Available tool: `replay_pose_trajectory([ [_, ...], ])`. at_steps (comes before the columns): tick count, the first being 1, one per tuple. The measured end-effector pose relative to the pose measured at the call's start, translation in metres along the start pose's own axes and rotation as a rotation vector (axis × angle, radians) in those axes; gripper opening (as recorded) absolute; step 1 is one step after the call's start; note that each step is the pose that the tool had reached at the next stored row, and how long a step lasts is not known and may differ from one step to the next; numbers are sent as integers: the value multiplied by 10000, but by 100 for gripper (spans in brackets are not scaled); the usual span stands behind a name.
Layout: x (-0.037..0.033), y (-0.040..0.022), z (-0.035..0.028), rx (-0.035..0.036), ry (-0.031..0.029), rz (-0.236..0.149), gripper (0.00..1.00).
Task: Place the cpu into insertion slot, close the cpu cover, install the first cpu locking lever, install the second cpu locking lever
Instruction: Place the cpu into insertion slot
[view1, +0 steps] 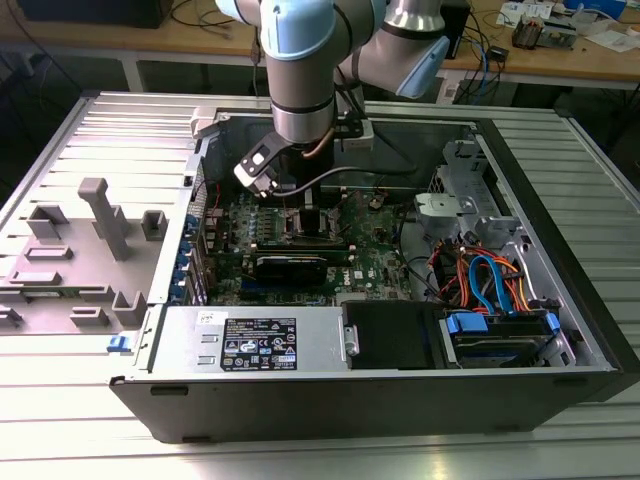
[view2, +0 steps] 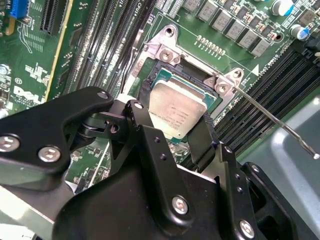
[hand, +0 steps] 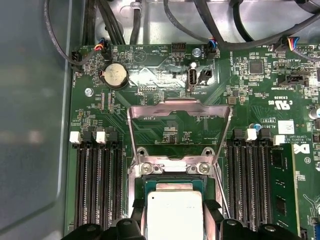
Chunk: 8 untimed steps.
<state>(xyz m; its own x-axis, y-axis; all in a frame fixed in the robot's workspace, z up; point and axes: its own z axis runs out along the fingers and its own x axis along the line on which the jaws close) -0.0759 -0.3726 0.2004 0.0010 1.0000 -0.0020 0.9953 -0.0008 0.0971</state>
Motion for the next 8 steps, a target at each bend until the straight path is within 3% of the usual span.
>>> replay_pose_trajectory([
  [4,-1,-4,40,4,1,1,55],
  [8,0,-4,39,0,7,3,55],
])
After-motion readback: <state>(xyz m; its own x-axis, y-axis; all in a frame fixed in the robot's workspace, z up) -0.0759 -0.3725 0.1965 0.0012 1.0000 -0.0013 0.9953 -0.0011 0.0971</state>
